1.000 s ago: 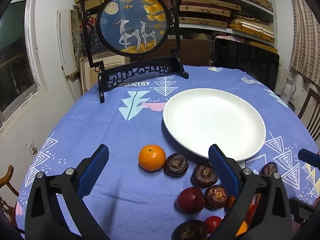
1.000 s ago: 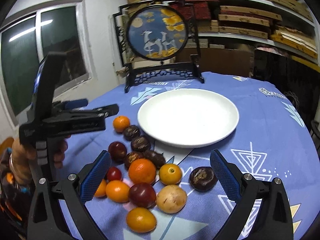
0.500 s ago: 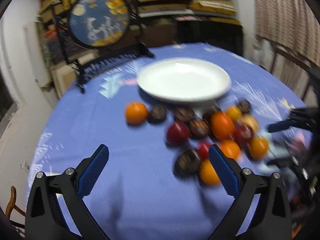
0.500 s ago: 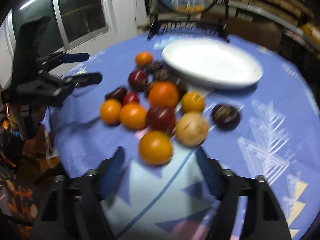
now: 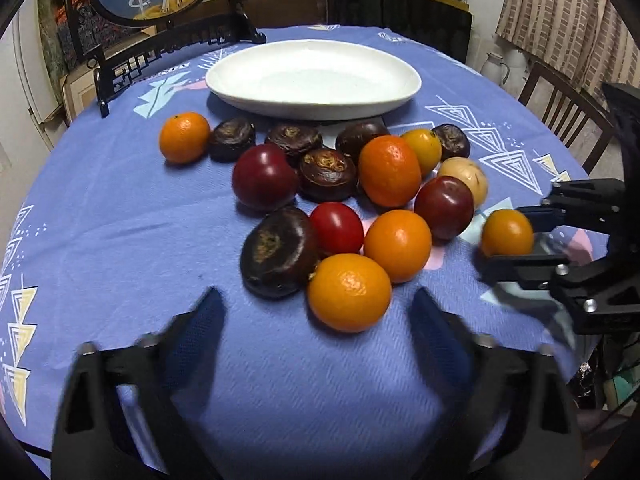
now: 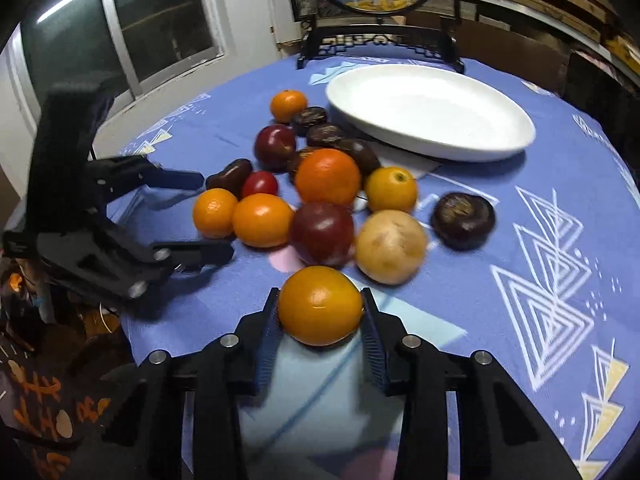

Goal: Organize fruits
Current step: 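Grasp a small orange with the right tool while the left tool grasps another orange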

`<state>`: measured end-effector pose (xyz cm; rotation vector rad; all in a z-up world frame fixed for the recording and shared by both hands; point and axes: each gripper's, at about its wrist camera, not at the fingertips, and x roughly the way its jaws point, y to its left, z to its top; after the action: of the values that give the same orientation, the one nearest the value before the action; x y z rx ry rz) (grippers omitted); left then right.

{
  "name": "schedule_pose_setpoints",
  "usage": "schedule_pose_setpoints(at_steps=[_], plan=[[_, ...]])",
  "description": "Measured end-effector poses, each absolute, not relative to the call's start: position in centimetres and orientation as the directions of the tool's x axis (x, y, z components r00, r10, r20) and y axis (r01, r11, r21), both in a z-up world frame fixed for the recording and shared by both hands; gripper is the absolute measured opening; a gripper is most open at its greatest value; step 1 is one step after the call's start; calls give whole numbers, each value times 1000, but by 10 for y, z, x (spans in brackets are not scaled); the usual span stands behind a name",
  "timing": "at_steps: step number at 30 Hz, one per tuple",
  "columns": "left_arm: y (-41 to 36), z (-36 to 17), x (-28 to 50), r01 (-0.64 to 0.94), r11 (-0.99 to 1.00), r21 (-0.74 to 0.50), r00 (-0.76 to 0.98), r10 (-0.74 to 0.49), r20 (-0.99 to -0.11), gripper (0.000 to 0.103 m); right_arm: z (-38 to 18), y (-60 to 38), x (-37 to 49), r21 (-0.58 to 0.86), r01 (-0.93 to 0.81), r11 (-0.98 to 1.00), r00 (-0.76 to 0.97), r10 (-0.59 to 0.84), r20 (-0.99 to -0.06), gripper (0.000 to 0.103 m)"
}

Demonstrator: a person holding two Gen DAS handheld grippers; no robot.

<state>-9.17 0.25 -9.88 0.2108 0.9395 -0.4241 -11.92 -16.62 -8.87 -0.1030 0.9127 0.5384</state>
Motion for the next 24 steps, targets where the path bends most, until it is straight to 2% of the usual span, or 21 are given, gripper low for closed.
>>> schedule_pose_setpoints(at_steps=[3,4,6,7,8,18,24], plan=[[1,-98,-88,421,907,-23,514,-259,-818,68,-90,-173,-117,140,-468,872,497,391,-775,39],[0,-97,-87,413,910,-23,517,-255,-817,59,-91,-174,-116,145,-468,872,496,395,-773,39],[2,-95,-86,403,914,-36,510,-257,-821,55,-92,-173,-115,158,-473,867,491,408,-769,39],[2,-93,-87,399,916,-41,512,-260,-819,49,-92,-172,-115,159,-477,865,491,412,-768,39],[3,-91,-88,398,916,-46,516,-265,-815,36,-92,-170,-115,154,-484,861,493,414,-765,39],[11,-65,-96,402,916,-3,574,-255,-778,36,-85,-173,-118,137,-502,854,500,415,-760,39],[9,-32,-76,367,929,48,651,-220,-726,36,-63,-181,-111,134,-501,855,542,430,-722,39]])
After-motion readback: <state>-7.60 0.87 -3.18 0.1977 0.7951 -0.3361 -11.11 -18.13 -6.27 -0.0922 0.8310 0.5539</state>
